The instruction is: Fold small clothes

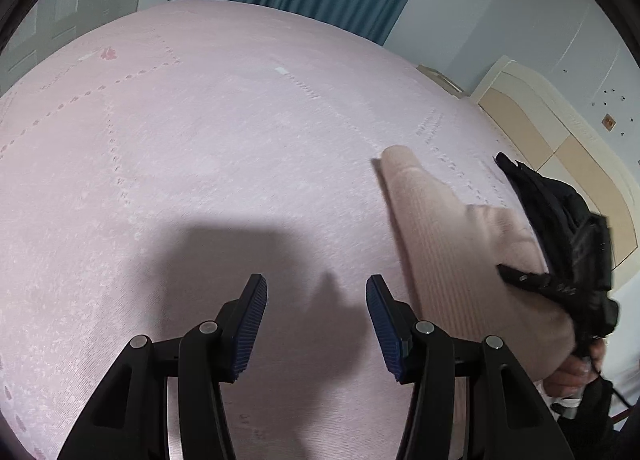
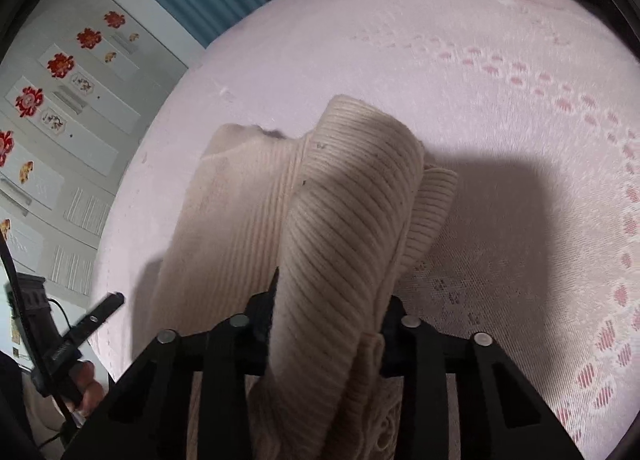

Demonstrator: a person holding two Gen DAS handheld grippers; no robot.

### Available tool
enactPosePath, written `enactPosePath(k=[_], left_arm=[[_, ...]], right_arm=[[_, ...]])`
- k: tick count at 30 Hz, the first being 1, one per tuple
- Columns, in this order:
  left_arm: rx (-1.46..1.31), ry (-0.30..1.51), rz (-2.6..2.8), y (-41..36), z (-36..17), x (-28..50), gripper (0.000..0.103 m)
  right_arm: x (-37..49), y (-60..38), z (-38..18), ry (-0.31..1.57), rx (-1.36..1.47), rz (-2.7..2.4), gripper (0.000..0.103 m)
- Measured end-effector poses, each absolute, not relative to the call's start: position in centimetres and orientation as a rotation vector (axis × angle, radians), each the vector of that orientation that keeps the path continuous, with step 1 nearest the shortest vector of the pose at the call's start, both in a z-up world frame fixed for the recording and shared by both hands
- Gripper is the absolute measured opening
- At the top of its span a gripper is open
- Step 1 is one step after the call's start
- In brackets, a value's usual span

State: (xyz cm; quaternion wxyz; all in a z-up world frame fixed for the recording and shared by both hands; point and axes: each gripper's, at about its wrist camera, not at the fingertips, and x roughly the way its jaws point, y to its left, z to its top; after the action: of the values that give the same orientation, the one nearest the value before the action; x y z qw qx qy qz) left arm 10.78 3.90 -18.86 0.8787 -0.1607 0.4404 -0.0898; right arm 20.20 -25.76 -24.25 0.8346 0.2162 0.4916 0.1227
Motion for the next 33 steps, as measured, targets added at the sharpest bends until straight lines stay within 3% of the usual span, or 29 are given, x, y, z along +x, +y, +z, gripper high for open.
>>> enactPosePath(k=[7, 20, 28, 33], left_arm=[[-0.391, 0.903, -0.172, 5.6, -19.1, 10.8, 0.05], [-0.485, 0.849, -0.152, 8.9, -18.8, 10.9, 0.05], [-0.577, 0.843, -0.085, 12.7, -19.6, 11.0, 0.05], [-0.554, 0.845, -0.071, 13.2, -19.8, 11.4, 0.05]], right_arm=[[18.3, -24.4, -18.1, 0.939, 0.507, 0.264, 0.03], [18.9, -15.2, -8.6, 0.887, 0.281, 0.163, 0.028], [23.4, -11.2, -8.8, 0.876, 0.456, 0.346, 0.028], [27.3, -14.0, -14.1, 0.896, 0.596, 0.399, 0.03]])
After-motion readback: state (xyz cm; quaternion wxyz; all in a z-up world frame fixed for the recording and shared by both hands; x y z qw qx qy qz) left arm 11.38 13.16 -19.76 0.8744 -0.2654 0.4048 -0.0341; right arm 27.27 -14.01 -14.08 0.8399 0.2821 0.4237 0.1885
